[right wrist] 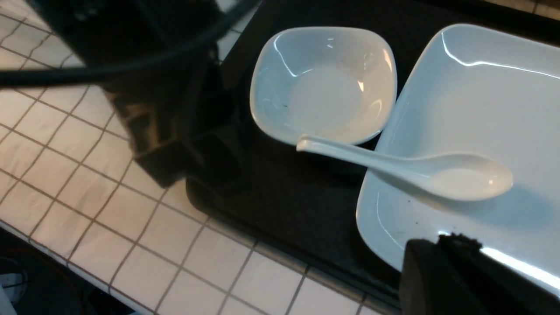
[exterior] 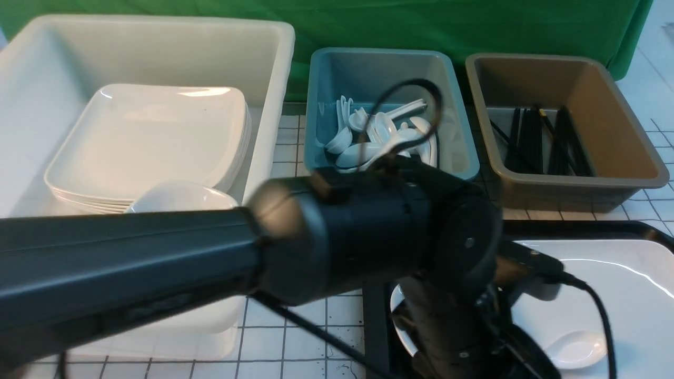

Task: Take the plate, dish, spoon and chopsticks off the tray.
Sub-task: Use the left arm to grab a soup spoon from the plate

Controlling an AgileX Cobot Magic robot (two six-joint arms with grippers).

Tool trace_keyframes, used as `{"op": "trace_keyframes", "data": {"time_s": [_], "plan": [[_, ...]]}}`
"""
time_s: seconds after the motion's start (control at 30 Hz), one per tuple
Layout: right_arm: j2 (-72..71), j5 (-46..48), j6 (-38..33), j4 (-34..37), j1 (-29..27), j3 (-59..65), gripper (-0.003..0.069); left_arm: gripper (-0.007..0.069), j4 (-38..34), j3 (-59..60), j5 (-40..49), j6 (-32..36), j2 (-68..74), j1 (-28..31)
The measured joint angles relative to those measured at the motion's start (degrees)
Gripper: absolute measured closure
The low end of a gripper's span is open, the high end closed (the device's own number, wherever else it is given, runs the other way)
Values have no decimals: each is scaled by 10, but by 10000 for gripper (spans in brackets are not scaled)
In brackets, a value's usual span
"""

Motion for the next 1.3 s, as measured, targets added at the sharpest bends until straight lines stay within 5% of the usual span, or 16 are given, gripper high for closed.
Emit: {"op": "trace_keyframes", "data": {"time_s": [0.2,0.73,0.9,1.07,1.3], "plan": [[0,0,0,0,0,0,566,203,4,-66,12,49,65,0],[0,0,0,2,0,0,545,201,74,-79,-30,69,111,0],[0,0,0,2,0,0,534,309,79,-79,-29,59,112,0],[0,4,0,2,0,0,525,533,77,-79,-10,55,111,0],[0,19,2,2,0,0,516,536,81,-79,-5,55,81,1]]}}
